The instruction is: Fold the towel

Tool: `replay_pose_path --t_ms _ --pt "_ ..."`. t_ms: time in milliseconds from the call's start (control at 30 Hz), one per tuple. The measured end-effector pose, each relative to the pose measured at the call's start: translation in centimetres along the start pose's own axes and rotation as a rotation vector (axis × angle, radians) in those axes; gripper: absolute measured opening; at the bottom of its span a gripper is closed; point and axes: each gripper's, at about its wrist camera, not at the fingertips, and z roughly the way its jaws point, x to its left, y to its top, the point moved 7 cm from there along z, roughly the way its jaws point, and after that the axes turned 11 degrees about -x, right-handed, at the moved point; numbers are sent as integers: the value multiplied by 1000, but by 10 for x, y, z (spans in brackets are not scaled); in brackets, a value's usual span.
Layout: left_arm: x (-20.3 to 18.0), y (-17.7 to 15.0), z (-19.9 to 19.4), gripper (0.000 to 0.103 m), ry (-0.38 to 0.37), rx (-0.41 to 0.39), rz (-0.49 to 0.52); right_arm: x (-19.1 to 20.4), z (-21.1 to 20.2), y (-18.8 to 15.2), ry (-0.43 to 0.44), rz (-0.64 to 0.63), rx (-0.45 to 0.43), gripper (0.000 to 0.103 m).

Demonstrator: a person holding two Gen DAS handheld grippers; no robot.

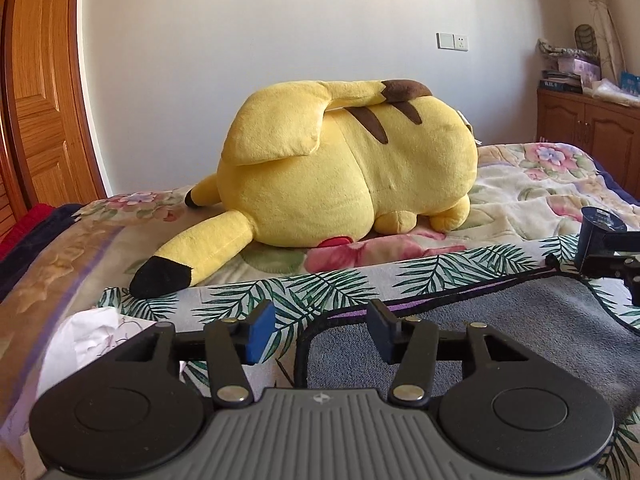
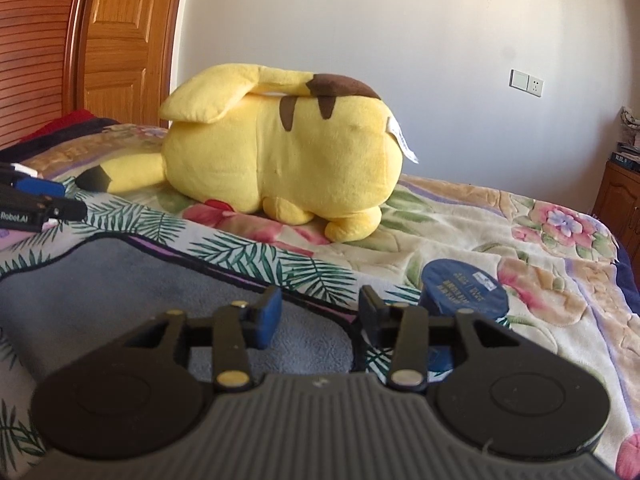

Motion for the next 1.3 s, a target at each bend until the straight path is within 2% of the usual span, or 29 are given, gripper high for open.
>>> replay_pose_path --t_ms 267,533,767,933,1000,1300 --pt "11 29 -46 41 10 -12 -4 6 -44 32 17 17 -3 44" --pt "14 67 -101 42 -3 -46 13 9 -94 75 24 54 -26 44" --pt "16 91 -145 42 -16 -63 -3 17 -134 100 33 60 -51 45" --pt "14 105 -178 43 -24 -81 2 23 -157 112 38 68 -62 45" --pt "13 109 -190 46 -22 -91 3 25 -169 115 36 76 -66 45" --pt "8 113 -242 49 -43 -101 -27 33 -215 115 21 93 -66 47"
